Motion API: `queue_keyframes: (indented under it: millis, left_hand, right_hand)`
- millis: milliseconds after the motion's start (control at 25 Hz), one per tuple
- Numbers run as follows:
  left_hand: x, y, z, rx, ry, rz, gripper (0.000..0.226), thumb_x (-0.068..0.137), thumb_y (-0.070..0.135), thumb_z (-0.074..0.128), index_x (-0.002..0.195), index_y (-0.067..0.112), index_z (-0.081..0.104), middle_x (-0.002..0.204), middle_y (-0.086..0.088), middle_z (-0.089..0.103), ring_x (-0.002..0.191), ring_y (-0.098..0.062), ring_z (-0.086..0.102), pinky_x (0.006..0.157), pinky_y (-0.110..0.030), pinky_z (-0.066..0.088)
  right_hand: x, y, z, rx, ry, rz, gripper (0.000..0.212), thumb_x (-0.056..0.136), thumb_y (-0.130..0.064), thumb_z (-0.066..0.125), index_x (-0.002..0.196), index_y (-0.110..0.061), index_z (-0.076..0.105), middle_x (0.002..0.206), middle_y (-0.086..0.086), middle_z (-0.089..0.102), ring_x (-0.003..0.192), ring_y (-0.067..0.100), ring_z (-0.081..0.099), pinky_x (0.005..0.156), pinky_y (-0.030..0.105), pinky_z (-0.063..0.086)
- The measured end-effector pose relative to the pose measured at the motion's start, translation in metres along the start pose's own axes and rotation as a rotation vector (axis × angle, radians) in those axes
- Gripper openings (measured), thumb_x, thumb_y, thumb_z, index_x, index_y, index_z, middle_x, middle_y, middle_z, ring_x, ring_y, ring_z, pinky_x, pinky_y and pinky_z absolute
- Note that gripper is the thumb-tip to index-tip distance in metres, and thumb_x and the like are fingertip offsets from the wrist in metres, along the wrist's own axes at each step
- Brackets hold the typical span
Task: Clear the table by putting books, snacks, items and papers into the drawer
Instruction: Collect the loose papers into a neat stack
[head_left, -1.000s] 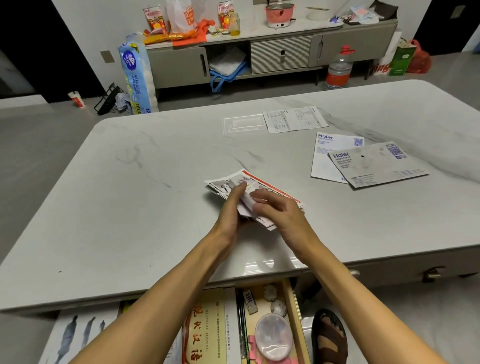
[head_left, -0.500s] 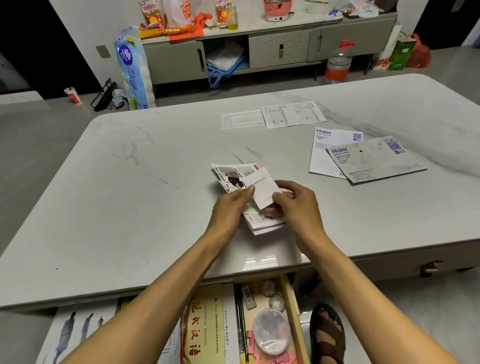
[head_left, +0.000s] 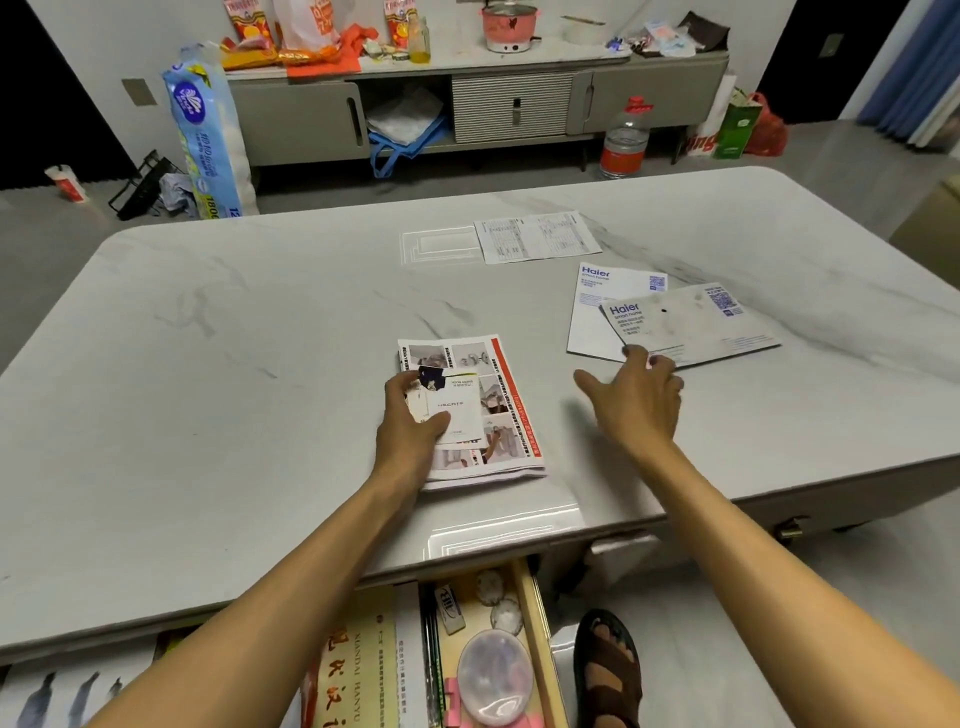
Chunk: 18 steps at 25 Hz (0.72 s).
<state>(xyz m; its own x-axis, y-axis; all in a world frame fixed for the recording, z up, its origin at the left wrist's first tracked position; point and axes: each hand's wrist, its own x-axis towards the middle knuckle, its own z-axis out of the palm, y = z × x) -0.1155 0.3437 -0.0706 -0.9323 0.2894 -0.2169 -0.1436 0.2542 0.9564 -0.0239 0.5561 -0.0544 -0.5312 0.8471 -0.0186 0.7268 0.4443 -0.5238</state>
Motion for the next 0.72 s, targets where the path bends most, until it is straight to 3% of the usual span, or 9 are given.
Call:
queue_keyframes:
  millis: [80,160,240,320,440,600,720]
  left_hand:
    - [0.008,-0.003,0.001,0.107,-0.009,0.034,0.025,0.092,0.005,0.058,0.112,0.019,0.061,0.114,0.003,0.062,0.090,-0.010,0.065,0.066,-0.014,0.054]
    - [0.013,-0.006,0.001,0.172,-0.022,0.065,0.017,0.090,0.008,0.060,0.095,0.023,0.068,0.112,0.001,0.067,0.099,-0.018,0.067,0.081,-0.027,0.056]
    - [0.016,-0.008,0.003,0.199,-0.020,0.070,0.018,0.088,0.010,0.061,0.090,0.027,0.069,0.111,0.000,0.069,0.101,-0.019,0.067,0.086,-0.033,0.055]
    - [0.018,-0.011,0.005,0.215,-0.006,0.078,0.017,0.088,0.013,0.061,0.090,0.028,0.069,0.112,0.001,0.070,0.101,-0.019,0.067,0.088,-0.037,0.055]
    - [0.023,-0.011,0.006,0.243,0.001,0.089,0.016,0.086,0.015,0.062,0.087,0.030,0.069,0.111,0.003,0.071,0.102,-0.018,0.066,0.091,-0.040,0.054]
    - [0.027,-0.013,0.003,0.218,-0.008,0.090,0.018,0.086,0.013,0.063,0.086,0.030,0.070,0.110,0.002,0.071,0.101,-0.017,0.066,0.090,-0.037,0.053]
    - [0.030,-0.015,0.003,0.195,-0.017,0.100,0.018,0.085,0.012,0.063,0.088,0.028,0.071,0.109,0.003,0.071,0.101,-0.017,0.066,0.092,-0.037,0.053]
  right_hand:
    - [0.057,0.019,-0.011,-0.055,0.008,0.240,0.089,0.078,-0.068,0.059,0.142,-0.010,0.037,0.147,0.026,0.030,0.133,0.046,0.031,0.111,0.049,0.027]
    - [0.097,0.027,-0.024,0.013,-0.011,0.496,0.101,0.075,-0.073,0.059,0.147,-0.010,0.029,0.150,0.026,0.026,0.136,0.043,0.027,0.111,0.048,0.025]
    - [0.117,0.034,-0.029,0.057,0.032,0.614,0.113,0.072,-0.062,0.071,0.153,-0.006,0.016,0.149,0.025,0.030,0.135,0.037,0.031,0.109,0.043,0.028]
    - [0.127,0.036,-0.024,0.062,0.100,0.594,0.114,0.074,-0.041,0.080,0.153,-0.001,0.007,0.148,0.025,0.033,0.133,0.035,0.036,0.107,0.041,0.032]
    - [0.139,0.032,-0.014,0.141,0.140,0.546,0.086,0.090,-0.014,0.062,0.153,0.001,0.006,0.145,0.023,0.042,0.132,0.037,0.042,0.107,0.043,0.033]
    - [0.138,0.044,-0.014,0.382,0.220,0.449,0.037,0.093,-0.007,0.050,0.130,-0.006,0.053,0.131,0.016,0.060,0.116,0.037,0.059,0.092,0.036,0.047]
    - [0.136,0.042,-0.019,0.667,0.217,0.362,0.035,0.092,-0.008,0.049,0.124,-0.011,0.063,0.123,0.008,0.066,0.099,0.029,0.064,0.080,0.026,0.049]
